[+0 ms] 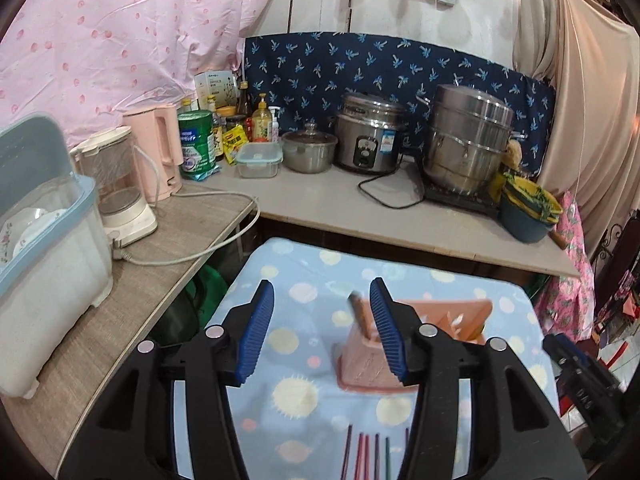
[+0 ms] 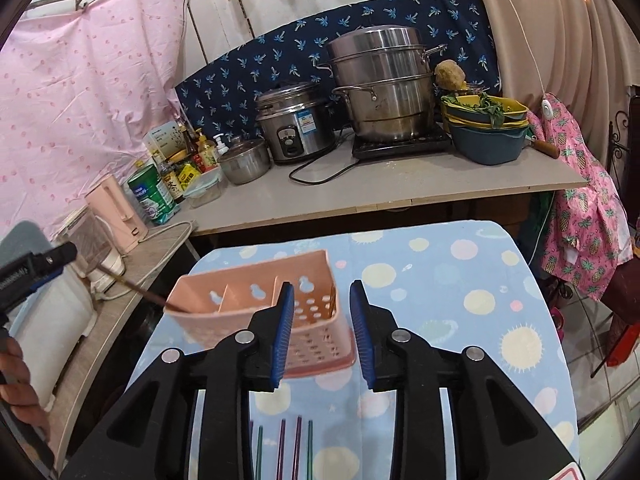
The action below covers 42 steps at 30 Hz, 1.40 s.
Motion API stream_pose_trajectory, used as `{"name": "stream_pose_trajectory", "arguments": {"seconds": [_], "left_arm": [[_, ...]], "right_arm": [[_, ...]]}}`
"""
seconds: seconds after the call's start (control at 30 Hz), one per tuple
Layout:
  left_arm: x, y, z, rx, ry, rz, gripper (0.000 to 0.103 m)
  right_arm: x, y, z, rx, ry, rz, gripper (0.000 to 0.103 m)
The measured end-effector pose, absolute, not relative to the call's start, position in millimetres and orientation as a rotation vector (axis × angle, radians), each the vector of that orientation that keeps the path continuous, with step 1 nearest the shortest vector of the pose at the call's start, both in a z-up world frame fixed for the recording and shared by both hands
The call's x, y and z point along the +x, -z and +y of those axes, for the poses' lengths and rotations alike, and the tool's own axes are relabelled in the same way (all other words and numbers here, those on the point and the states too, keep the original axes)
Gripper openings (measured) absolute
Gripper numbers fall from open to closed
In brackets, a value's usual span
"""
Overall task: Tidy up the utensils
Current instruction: 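Open both tools to drop chopstick and spoon into the pink holder, then move both tools back down to the row of chopsticks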
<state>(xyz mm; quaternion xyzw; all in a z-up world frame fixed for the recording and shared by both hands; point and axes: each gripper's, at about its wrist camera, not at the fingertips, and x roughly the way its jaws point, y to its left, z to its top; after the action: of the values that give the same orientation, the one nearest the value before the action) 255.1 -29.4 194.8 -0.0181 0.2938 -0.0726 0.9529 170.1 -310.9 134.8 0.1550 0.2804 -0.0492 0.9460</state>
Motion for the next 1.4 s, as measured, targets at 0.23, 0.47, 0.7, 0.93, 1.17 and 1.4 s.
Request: {"name": "stream_pose_trajectory", "arguments": {"seconds": [0.23,0.47,0.7,0.93,1.17,1.4], "left_arm": [[213,-155,-10,-0.012,0.120,0.651,0.049],[170,-108,6,0.000,0.126,0.728,0.049],[136,-69,14,-0.027,0.145,0.799,0.049],[109,-35,12,0.002,0.151,0.859,0.049],[91,-15,6,0.039,0.155,0.886,0.049],[81,-1,2,0.053,0.171,0.918,0.049]], "right_arm": [[117,-119,-288,0.275,0.095,0.597,0.035],[70,-92,-264,0.236,0.084,0.647,0.035],[32,-65,-247,0.227,0.074,0.697,0.035],[7,-31,-235,0.217,0.085,0.758,0.035],[-5,1,-225,0.222,0.080,0.820,0.035],[-9,18,-218,0.219,0.071,0.847,0.031]]}}
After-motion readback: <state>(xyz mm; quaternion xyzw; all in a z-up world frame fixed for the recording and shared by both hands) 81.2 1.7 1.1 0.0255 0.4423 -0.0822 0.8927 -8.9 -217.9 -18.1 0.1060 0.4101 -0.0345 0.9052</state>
